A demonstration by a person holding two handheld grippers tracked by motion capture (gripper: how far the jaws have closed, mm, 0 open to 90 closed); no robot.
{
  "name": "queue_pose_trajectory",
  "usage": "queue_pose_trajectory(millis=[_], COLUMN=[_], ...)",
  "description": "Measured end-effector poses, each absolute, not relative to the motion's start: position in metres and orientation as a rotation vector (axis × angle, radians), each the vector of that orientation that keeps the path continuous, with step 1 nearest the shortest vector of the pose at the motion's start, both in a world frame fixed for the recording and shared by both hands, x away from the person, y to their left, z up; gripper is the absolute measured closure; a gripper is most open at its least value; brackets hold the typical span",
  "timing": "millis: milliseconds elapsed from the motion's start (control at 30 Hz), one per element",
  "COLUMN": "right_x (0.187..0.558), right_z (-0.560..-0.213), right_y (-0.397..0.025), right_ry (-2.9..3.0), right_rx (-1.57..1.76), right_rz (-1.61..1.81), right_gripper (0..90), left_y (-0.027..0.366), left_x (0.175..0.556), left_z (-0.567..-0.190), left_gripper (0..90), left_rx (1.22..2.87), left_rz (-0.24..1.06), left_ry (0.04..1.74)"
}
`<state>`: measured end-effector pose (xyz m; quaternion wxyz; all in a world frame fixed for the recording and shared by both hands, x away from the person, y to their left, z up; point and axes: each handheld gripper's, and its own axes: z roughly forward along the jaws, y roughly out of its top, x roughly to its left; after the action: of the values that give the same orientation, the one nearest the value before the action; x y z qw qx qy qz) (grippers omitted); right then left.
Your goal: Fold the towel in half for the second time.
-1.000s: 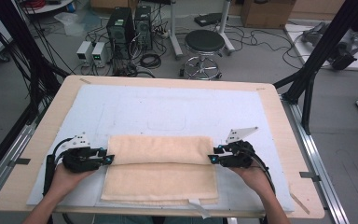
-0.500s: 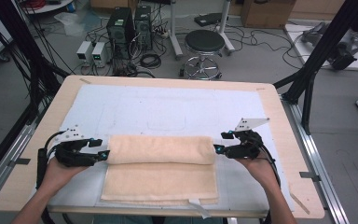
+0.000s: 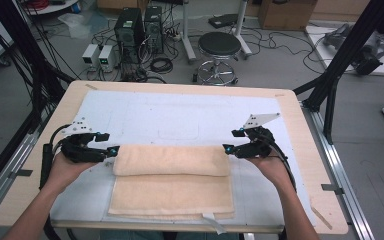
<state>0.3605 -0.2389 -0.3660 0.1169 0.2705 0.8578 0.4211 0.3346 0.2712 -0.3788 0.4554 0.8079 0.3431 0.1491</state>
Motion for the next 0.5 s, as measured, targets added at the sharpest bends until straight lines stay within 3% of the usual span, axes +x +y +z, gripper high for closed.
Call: queue_pose_trajectory(millis=[300,400,500], right_x=[0.374,0.377,0.379], right_z=[-0.388,-0.397,-0.405], right_y=[-0.229,-0.225,-0.221], right_ry=[2.617,2.669,2.731], right_rx=[0.796,0.799,0.793], right_rz=[1.210,1.210,1.208], right_gripper=[36.7,41.1,48.6], left_y=[0.267,0.263,0.258], left_x=[0.352,0.356,0.358], left_z=[-0.393,-0.400,-0.405], left_gripper=[33.1,34.9,42.3], left_rx=[2.001,2.034,2.061], left_rz=[0.308,0.252,0.200], left_ry=[0.862,0.864,0.849])
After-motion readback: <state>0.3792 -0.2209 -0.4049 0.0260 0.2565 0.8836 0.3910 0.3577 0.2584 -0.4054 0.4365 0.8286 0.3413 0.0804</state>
